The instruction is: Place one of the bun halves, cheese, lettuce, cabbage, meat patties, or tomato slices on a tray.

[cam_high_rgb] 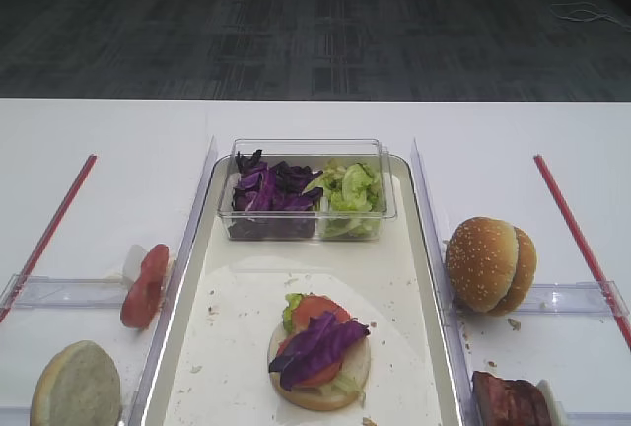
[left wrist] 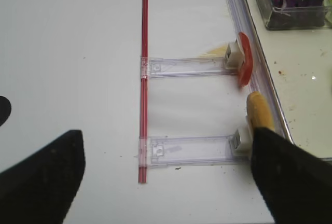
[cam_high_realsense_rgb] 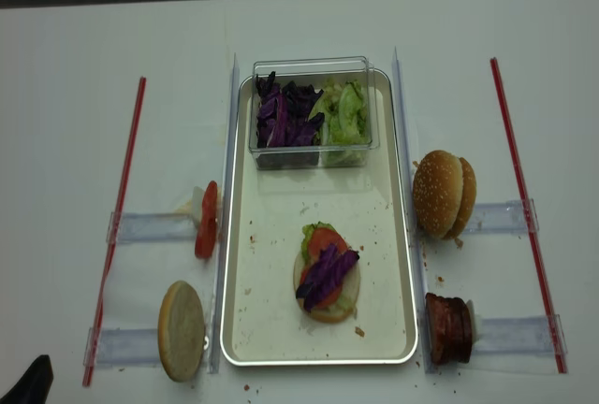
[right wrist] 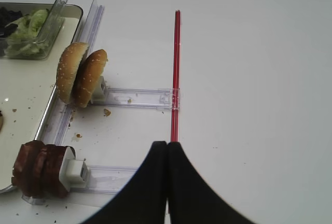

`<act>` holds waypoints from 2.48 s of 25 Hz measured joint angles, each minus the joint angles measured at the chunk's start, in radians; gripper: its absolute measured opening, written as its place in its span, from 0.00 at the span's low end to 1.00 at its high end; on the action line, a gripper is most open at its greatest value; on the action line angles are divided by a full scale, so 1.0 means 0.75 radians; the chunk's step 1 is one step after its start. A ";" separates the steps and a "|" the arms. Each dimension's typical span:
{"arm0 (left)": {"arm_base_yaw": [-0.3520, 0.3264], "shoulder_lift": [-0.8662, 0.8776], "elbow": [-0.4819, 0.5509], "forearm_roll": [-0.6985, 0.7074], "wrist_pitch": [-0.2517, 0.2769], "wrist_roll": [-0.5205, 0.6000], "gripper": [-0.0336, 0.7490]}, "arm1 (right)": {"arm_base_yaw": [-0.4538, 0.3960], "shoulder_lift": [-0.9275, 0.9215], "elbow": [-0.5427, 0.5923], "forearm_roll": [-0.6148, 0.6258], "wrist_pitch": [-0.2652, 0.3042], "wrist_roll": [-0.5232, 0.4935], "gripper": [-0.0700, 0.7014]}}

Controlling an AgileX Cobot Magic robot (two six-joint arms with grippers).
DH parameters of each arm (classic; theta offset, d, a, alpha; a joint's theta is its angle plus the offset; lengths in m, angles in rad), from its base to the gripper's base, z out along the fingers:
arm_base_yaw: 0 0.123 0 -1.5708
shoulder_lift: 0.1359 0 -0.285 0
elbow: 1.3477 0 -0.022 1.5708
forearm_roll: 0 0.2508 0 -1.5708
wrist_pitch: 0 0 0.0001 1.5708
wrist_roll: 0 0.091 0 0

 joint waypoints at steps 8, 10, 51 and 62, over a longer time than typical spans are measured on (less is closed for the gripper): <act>0.000 0.000 0.000 0.002 0.000 0.000 0.82 | 0.000 0.000 0.000 0.000 0.000 0.000 0.17; 0.000 0.000 0.000 0.002 0.000 0.000 0.82 | 0.000 0.000 0.000 0.000 0.000 0.000 0.17; 0.000 0.000 0.000 0.002 0.000 0.000 0.82 | 0.000 0.000 0.000 0.000 0.000 0.002 0.17; 0.000 0.000 0.000 0.002 0.000 0.000 0.81 | 0.000 0.000 0.000 0.000 0.000 0.002 0.17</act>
